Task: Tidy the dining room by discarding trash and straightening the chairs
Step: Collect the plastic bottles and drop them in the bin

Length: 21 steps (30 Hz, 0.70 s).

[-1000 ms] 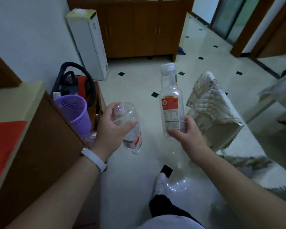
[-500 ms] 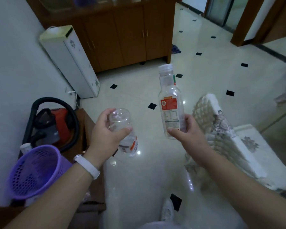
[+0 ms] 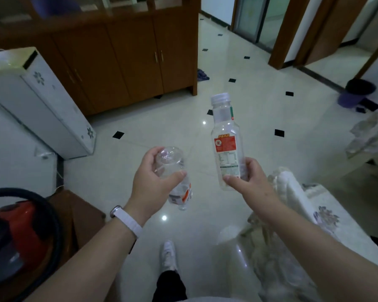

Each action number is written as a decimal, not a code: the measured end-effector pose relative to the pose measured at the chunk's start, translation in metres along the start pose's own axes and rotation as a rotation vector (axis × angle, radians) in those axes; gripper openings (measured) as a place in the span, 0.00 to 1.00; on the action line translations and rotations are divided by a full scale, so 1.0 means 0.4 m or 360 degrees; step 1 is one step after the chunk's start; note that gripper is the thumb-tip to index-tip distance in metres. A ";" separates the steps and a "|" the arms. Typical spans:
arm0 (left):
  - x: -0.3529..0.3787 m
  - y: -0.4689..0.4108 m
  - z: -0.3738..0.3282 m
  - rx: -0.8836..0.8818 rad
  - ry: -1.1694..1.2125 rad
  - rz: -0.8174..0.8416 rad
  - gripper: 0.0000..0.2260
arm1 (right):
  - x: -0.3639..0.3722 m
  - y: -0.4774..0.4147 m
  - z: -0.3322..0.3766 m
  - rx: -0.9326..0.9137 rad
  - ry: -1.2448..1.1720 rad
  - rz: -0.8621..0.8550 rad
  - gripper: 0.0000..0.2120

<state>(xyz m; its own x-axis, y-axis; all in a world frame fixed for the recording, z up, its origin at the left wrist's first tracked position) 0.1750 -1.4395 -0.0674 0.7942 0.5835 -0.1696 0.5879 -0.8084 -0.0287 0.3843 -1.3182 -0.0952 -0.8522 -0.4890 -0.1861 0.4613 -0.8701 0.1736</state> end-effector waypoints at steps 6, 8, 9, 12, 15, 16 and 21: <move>-0.073 -0.362 0.024 0.0030 0.0020 0.0136 0.31 | 0.105 -0.274 0.097 0.0051 -0.0027 -0.0110 0.19; -0.088 -0.482 0.013 0.0057 0.0031 0.0179 0.31 | 0.132 -0.357 0.139 0.0055 -0.0017 -0.0165 0.19; -0.090 -0.537 0.006 0.0082 0.0026 0.0208 0.30 | 0.142 -0.395 0.158 0.0042 -0.0024 -0.0212 0.19; -0.071 -0.677 -0.001 0.0120 0.0004 0.0306 0.28 | 0.149 -0.482 0.190 0.0020 -0.0068 -0.0366 0.19; -0.018 -0.795 0.011 0.0103 0.0004 0.0399 0.29 | 0.118 -0.559 0.203 0.0037 -0.0056 -0.0471 0.17; 0.007 -0.836 0.018 0.0089 0.0011 0.0438 0.29 | 0.099 -0.589 0.203 0.0047 -0.0059 -0.0502 0.17; 0.158 -1.011 0.046 0.0026 -0.0018 0.0533 0.29 | -0.008 -0.766 0.157 0.0114 -0.0127 -0.0641 0.19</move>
<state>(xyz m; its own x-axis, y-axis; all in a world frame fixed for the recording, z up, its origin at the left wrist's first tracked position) -0.0153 -1.0770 -0.0848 0.9411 0.2842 -0.1832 0.2917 -0.9564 0.0150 0.2302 -1.0460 -0.0873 -0.9788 -0.1016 -0.1781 0.0712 -0.9830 0.1695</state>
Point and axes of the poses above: each hand's wrist, its own y-axis away from the middle knuckle, its own x-axis out of the palm, z = x × y, the point moved 2 cm from there along -y, towards the middle knuckle, and after that the axes turned 1 degree about z, right-handed, at the moved point
